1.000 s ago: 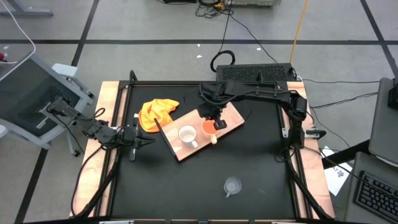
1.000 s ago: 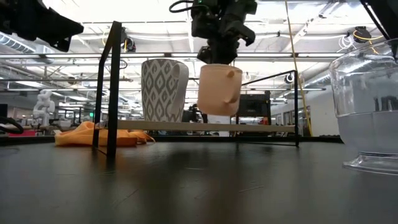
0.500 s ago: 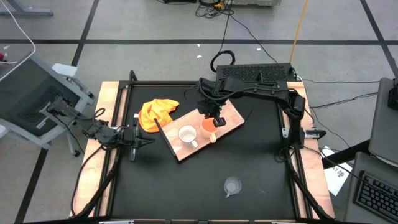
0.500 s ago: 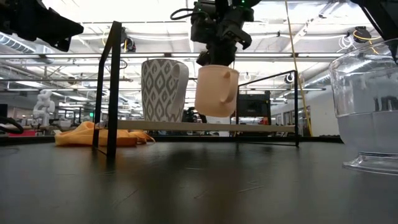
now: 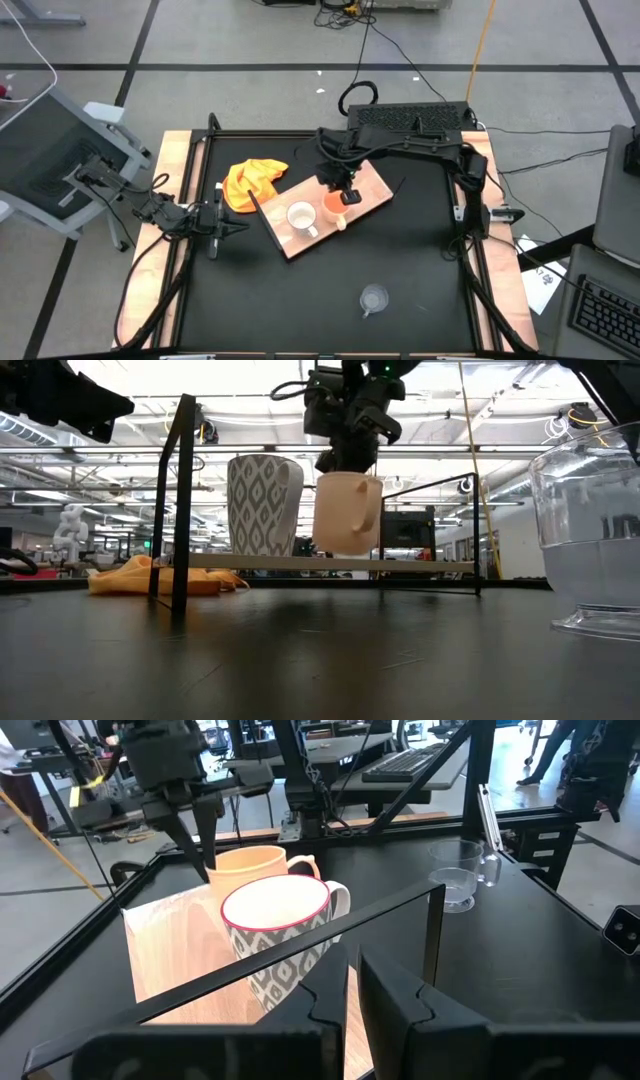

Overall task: Stack small to large cups/mugs on shelf
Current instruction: Put the orange mug on the shelf

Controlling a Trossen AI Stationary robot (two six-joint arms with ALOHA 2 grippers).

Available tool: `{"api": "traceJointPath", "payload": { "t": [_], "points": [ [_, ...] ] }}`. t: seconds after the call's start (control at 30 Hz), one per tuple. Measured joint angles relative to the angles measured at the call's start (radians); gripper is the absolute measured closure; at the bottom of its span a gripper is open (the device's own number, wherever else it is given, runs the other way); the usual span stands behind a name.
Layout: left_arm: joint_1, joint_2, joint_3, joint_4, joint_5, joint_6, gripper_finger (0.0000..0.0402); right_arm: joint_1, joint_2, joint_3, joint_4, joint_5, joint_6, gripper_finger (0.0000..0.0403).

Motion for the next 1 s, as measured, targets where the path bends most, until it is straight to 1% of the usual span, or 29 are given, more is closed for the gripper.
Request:
{"api": "traceJointPath", "payload": {
  "t": [0.4, 0.53, 0.83, 1.0],
  "points": [
    [0.000, 0.000, 0.000, 0.000, 0.000, 0.003, 0.0371, 0.004, 0.004, -0.001, 0.002, 0.005, -0.001, 0.0403],
    [0.000, 0.000, 0.000, -0.001, 0.000, 0.003, 0.0371, 0.008, 0.004, -0.001, 0.002, 0.046, 0.012, 0.0403],
    [0.000, 0.000, 0.000, -0.001, 0.000, 0.003, 0.0371, 0.015, 0.004, -0.001, 0.008, 0.048, 0.025, 0.0403],
    [0.000, 0.000, 0.000, -0.001, 0.000, 0.001, 0.0371, 0.020, 0.014, -0.001, 0.005, 0.044, -0.006, 0.0403]
  ]
}}
